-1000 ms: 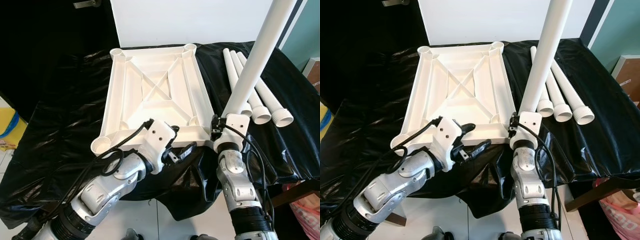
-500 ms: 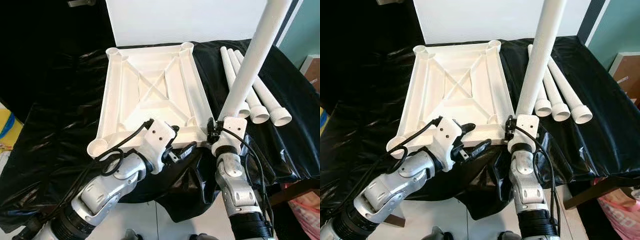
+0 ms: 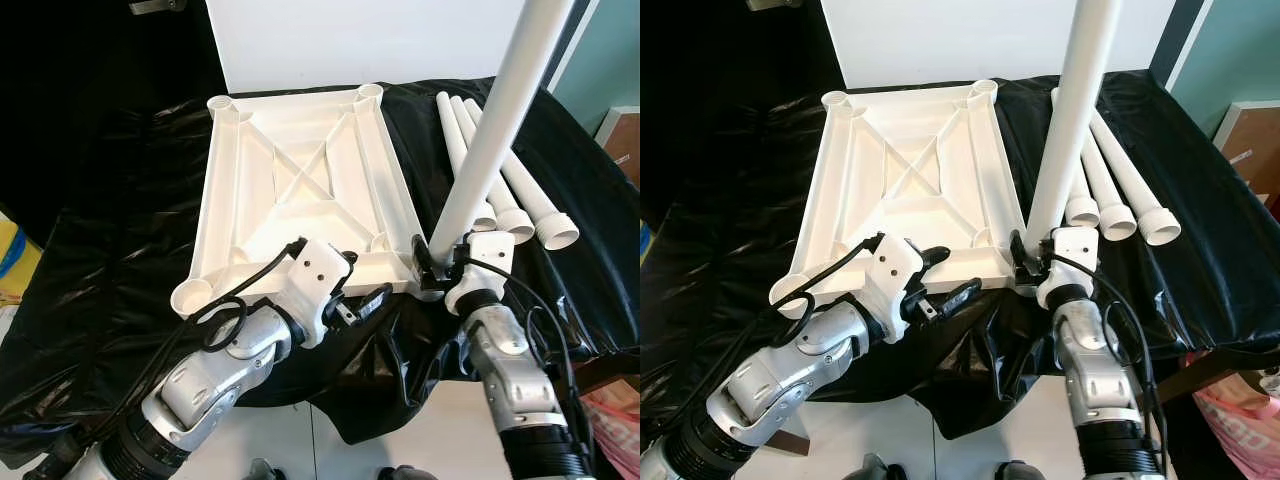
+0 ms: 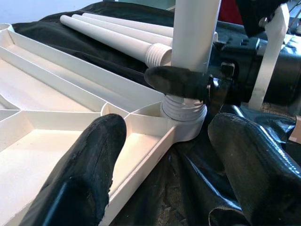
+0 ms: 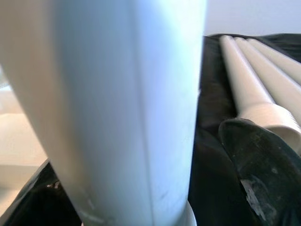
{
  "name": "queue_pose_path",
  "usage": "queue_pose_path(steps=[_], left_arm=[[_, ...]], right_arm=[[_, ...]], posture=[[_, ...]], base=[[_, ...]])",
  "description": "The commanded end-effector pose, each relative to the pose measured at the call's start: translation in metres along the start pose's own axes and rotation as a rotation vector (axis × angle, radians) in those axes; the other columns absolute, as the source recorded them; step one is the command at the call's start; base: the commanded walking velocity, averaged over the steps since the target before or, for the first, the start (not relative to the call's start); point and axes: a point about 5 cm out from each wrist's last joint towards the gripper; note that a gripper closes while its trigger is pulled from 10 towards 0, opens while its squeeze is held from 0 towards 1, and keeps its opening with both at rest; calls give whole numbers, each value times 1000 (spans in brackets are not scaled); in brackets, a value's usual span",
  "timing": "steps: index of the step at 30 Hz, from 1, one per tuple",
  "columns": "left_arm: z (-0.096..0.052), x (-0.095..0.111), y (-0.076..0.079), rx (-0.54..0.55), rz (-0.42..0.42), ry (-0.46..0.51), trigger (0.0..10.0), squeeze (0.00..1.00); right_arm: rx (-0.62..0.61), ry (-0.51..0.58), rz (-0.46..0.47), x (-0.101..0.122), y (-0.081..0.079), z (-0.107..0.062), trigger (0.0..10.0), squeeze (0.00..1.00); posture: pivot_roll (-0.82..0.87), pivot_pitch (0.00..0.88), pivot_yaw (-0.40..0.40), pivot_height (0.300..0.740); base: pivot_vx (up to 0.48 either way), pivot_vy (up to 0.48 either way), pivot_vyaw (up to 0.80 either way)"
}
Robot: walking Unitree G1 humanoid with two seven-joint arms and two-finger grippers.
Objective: Building children table
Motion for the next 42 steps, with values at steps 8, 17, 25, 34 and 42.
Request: queue_pose_path(steps=[8, 17, 25, 34, 42], left_arm=[[-2, 0, 8, -203, 2, 15, 10000, 0], [-3, 0, 7, -200, 4, 11, 10000, 0], [-4, 0, 6, -200, 8, 9, 10000, 0], [-4, 0, 7, -208, 7, 8, 10000, 0], [-4, 0, 6, -205, 14, 8, 10000, 0]], right_arm=[[228, -70, -8, -4, 0, 11, 10000, 0], [283, -109, -23, -12, 3, 12, 0, 0], [252, -132, -11, -20, 8, 9, 0, 0], [132, -145, -10, -28, 5, 4, 10000, 0], [-173, -137, 0, -37, 2, -3, 10000, 0]], posture=[[-68, 137, 40, 740], [-56, 131, 40, 740], [-55, 122, 43, 740], [-59, 116, 45, 740], [-39, 112, 38, 740]], base=[[0, 0, 0], [0, 0, 0], [0, 0, 0], [0, 0, 0], [0, 0, 0]])
Point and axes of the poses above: a point about 5 cm out from each wrist's last joint towards the gripper, its own z axis pointing out of the wrist towards the gripper, its own x axis along the axis of the wrist's last joint, y = z × x, and after that the axes turned 9 degrees about z, right-handed
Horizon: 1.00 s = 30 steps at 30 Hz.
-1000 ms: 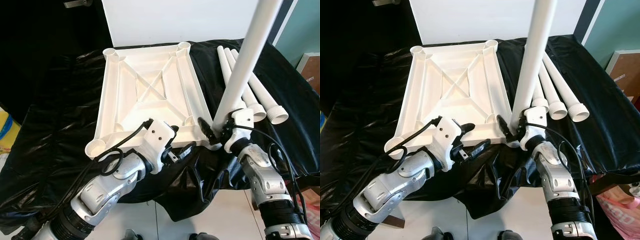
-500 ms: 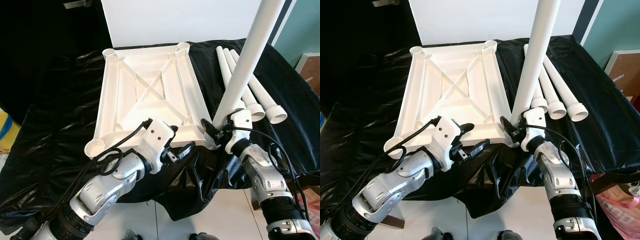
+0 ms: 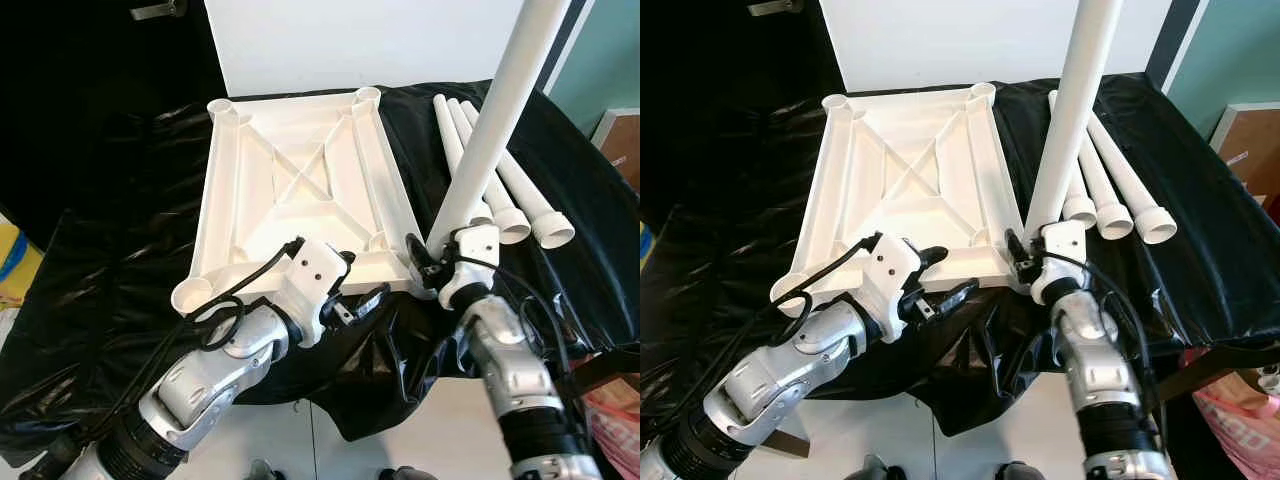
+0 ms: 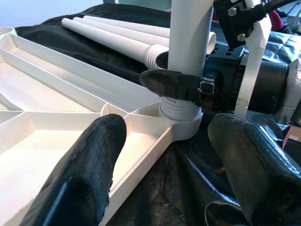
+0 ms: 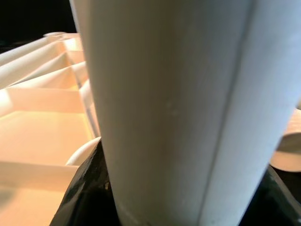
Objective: Building children table
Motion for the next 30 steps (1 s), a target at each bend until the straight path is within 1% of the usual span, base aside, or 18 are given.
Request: queue_pose_path(steps=[1, 2, 4, 5, 6, 7, 9, 12, 14, 15, 20, 21, 22, 23, 25, 27, 28, 30], left_arm=[[-3, 1, 9, -205, 11, 14, 10000, 0], [-3, 1, 9, -205, 11, 14, 10000, 0], [-4, 1, 9, -199, 10, 13, 10000, 0], [-4, 1, 9, -199, 10, 13, 10000, 0], [-4, 1, 9, -192, 10, 14, 10000, 0], [-4, 1, 9, -192, 10, 14, 10000, 0], [-4, 1, 8, -185, 9, 17, 10000, 0], [-3, 2, 7, -179, 11, 19, 10000, 0], [-3, 2, 7, -179, 11, 19, 10000, 0], [-2, 2, 6, -174, 12, 22, 10000, 0], [3, 6, 1, -152, 26, 35, 10000, 0], [4, 6, 0, -149, 29, 35, 10000, 0], [4, 6, 0, -149, 29, 35, 10000, 0], [5, 6, -1, -148, 33, 35, 10000, 0], [6, 7, -3, -152, 31, 35, 10000, 0], [6, 7, -4, -155, 29, 34, 10000, 0], [6, 8, -5, -162, 31, 34, 10000, 0], [5, 9, -6, -168, 33, 37, 10000, 0]], right_arm=[[-154, -102, 11, -23, 9, -11, 10000, 0], [-154, -102, 11, -23, 9, -11, 10000, 0], [-237, -98, 18, -25, 6, -14, 10000, 0], [-237, -98, 18, -25, 6, -14, 10000, 0], [-280, -87, 24, -25, 0, -16, 10000, 0], [-280, -87, 24, -25, 0, -16, 10000, 0], [-288, -69, 35, -24, -8, -17, 10000, 0], [-273, -46, 35, -20, -14, -16, 10000, 0], [-273, -46, 35, -20, -14, -16, 10000, 0], [-264, -26, 43, -16, -14, -15, 10000, 1000], [-201, 29, 57, -2, -8, -10, 10000, 1000], [-183, 32, 55, 1, -7, -9, 10000, 835], [-183, 32, 55, 1, -7, -9, 10000, 835], [-159, 36, 44, 4, -7, -8, 10000, 0], [-93, 32, 32, 8, -6, -7, 10000, 0], [-80, 33, 23, 9, -6, -7, 10000, 0], [-68, 34, 15, 10, -6, -7, 10000, 0], [-61, 37, 6, 11, -6, -7, 10000, 0]], posture=[[-33, 112, 33, 740], [-33, 112, 33, 740], [-30, 111, 28, 740], [-30, 111, 28, 740], [-30, 112, 26, 740], [-30, 112, 26, 740], [-33, 115, 25, 740], [-41, 117, 27, 740], [-41, 117, 27, 740], [-50, 118, 24, 740], [-92, 131, 13, 740], [-97, 133, 12, 740], [-97, 133, 12, 740], [-138, 147, 9, 740], [-210, 158, 46, 740], [-210, 158, 46, 740], [-236, 163, 78, 740], [-236, 163, 78, 740]], base=[[0, 0, 0], [0, 0, 0], [0, 0, 0], [0, 0, 0], [0, 0, 0], [0, 0, 0], [0, 0, 0], [0, 0, 0], [0, 0, 0], [0, 0, 0], [0, 0, 0], [0, 0, 0], [0, 0, 0], [0, 0, 0], [0, 0, 0], [0, 0, 0], [0, 0, 0], [0, 0, 0]])
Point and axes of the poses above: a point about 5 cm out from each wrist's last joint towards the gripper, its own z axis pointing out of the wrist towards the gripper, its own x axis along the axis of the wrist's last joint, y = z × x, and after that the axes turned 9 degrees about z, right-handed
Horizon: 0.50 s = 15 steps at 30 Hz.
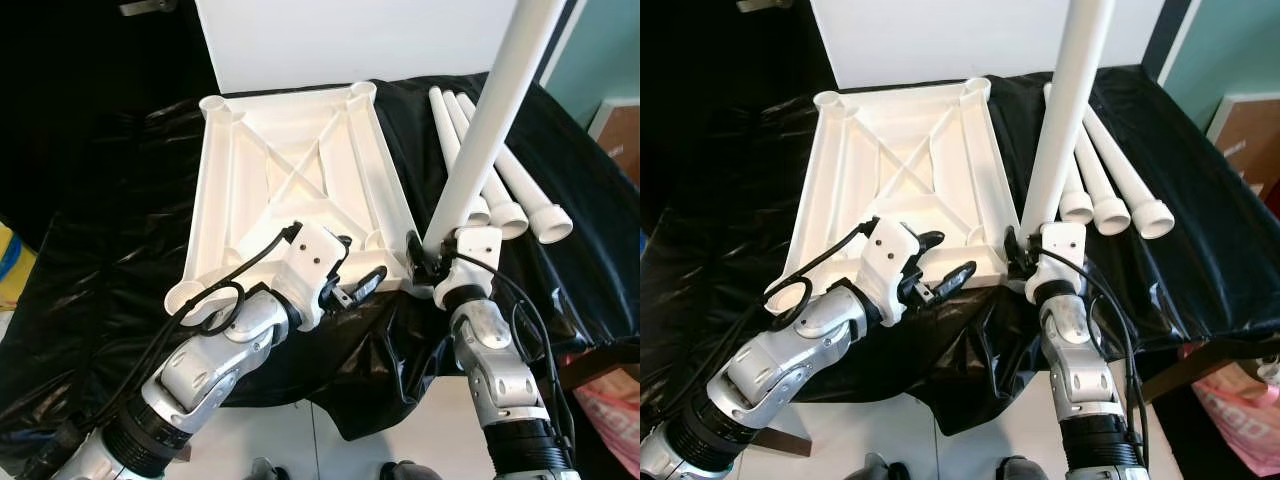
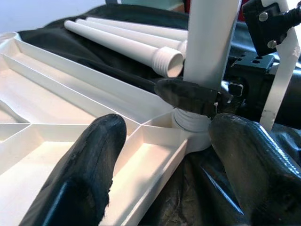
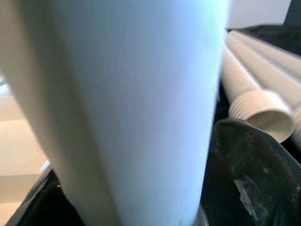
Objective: Building children table
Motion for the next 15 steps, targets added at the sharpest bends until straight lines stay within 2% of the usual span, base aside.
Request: queue_pose_path(steps=[1, 4, 7, 9, 15], left_arm=[[-2, 4, 4, -205, 6, 25, 10000, 0], [-2, 7, -1, -193, 22, 30, 10000, 0], [0, 12, -9, -165, -2, 41, 10000, 0], [1, 14, -9, -178, 6, 38, 10000, 0], [0, 15, -9, -201, 13, 30, 10000, 0]], right_arm=[[3, -19, -7, -2, 4, -3, 10000, 0], [9, -19, -12, -2, 6, -6, 10000, 0], [21, -18, -20, -2, 6, -8, 10000, 0], [33, -18, -20, -2, 4, -8, 10000, 0], [53, -13, -34, -2, -2, -6, 10000, 0]], posture=[[-255, 171, 110, 740], [-283, 186, 145, 740], [-289, 193, 162, 740], [-315, 203, 196, 740], [-338, 226, 230, 740]], base=[[0, 0, 0], [0, 0, 0], [0, 0, 0], [0, 0, 0], [0, 0, 0]])
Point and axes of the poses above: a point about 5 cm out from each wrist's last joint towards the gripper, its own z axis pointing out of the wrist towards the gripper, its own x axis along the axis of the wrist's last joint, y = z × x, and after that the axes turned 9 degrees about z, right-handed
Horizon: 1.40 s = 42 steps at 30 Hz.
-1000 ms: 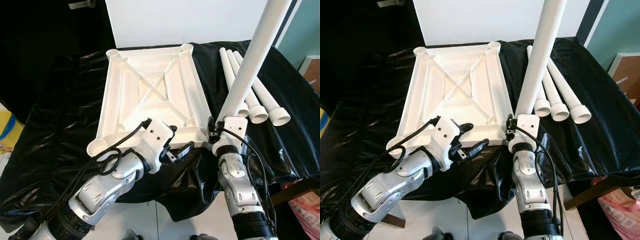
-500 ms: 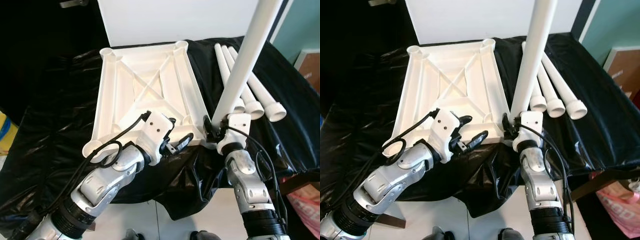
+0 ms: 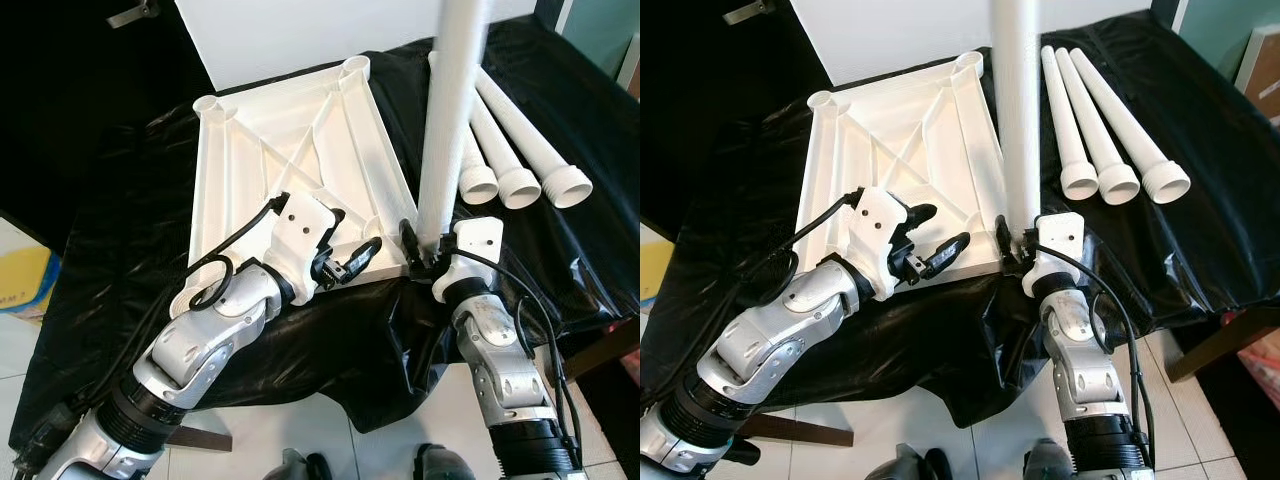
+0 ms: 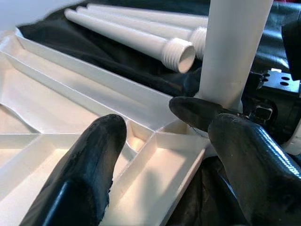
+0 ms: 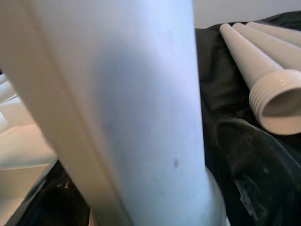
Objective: Building children table
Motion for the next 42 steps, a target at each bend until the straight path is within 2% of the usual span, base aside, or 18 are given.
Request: queue_pose_path(steps=[1, 13, 14, 20, 30, 33, 42], left_arm=[[-3, 0, 10, -240, 12, 7, 10000, 0], [-3, 0, 8, -249, 12, -8, 10000, 0], [-2, 1, 7, -247, 14, -8, 10000, 0], [-1, -2, 5, -242, 20, -16, 10000, 0], [1, -2, 4, -244, 47, -16, 10000, 0], [-1, -1, 5, -238, 59, -17, 10000, 0], [-7, -5, 6, -240, 77, -38, 10000, 0]], right_arm=[[-36, -70, -4, -14, 5, -5, 10000, 0], [-32, -65, -10, -13, 7, -6, 10000, 0], [-32, -65, -11, -12, 8, -5, 10000, 0], [-43, -48, -17, -10, 9, -3, 10000, 0], [-49, -38, -5, -8, 14, -2, 10000, 0], [-26, -35, -11, -6, 15, -1, 10000, 0], [28, 2, -48, 5, 19, 0, 10000, 0]], posture=[[-338, 226, 230, 740], [-340, 238, 243, 740], [-310, 231, 223, 740], [-288, 211, 229, 740], [-225, 189, 189, 740], [-205, 187, 150, 740], [-144, 185, 126, 740]], base=[[0, 0, 0], [0, 0, 0], [0, 0, 0], [0, 0, 0], [0, 0, 0], [0, 0, 0], [0, 0, 0]])
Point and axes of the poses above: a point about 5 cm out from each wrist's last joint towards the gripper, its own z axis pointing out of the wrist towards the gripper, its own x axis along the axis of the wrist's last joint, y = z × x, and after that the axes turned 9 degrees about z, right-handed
